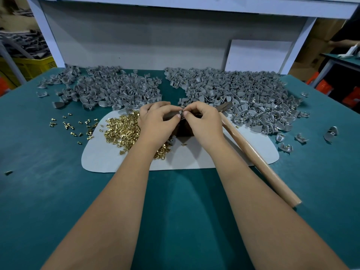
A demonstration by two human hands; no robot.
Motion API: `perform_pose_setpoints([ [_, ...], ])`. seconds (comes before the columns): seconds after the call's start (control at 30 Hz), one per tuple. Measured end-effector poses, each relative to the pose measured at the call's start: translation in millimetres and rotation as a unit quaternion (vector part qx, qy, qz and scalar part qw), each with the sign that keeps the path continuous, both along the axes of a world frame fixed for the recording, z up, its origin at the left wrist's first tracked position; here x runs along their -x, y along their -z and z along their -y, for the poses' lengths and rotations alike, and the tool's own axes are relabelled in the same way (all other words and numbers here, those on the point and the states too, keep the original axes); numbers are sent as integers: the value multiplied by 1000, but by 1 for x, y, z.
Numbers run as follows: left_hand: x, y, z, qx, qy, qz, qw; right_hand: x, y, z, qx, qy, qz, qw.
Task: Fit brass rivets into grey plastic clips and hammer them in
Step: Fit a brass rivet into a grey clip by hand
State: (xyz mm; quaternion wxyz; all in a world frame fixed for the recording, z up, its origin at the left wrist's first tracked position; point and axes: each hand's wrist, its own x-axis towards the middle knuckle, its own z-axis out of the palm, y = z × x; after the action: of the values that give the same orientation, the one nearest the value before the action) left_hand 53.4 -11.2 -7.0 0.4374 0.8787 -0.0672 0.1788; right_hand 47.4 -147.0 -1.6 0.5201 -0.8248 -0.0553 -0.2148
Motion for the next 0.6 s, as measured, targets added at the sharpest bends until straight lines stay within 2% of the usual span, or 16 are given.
perform_pose_setpoints([
  [0.2, 1, 0, 0, 25, -4, -8, 1000, 0, -2, 2, -52, -5, -20, 998],
  [0.6, 2, -2, -4, 46, -1, -12, 999, 0, -2, 1, 90, 17, 13, 996],
])
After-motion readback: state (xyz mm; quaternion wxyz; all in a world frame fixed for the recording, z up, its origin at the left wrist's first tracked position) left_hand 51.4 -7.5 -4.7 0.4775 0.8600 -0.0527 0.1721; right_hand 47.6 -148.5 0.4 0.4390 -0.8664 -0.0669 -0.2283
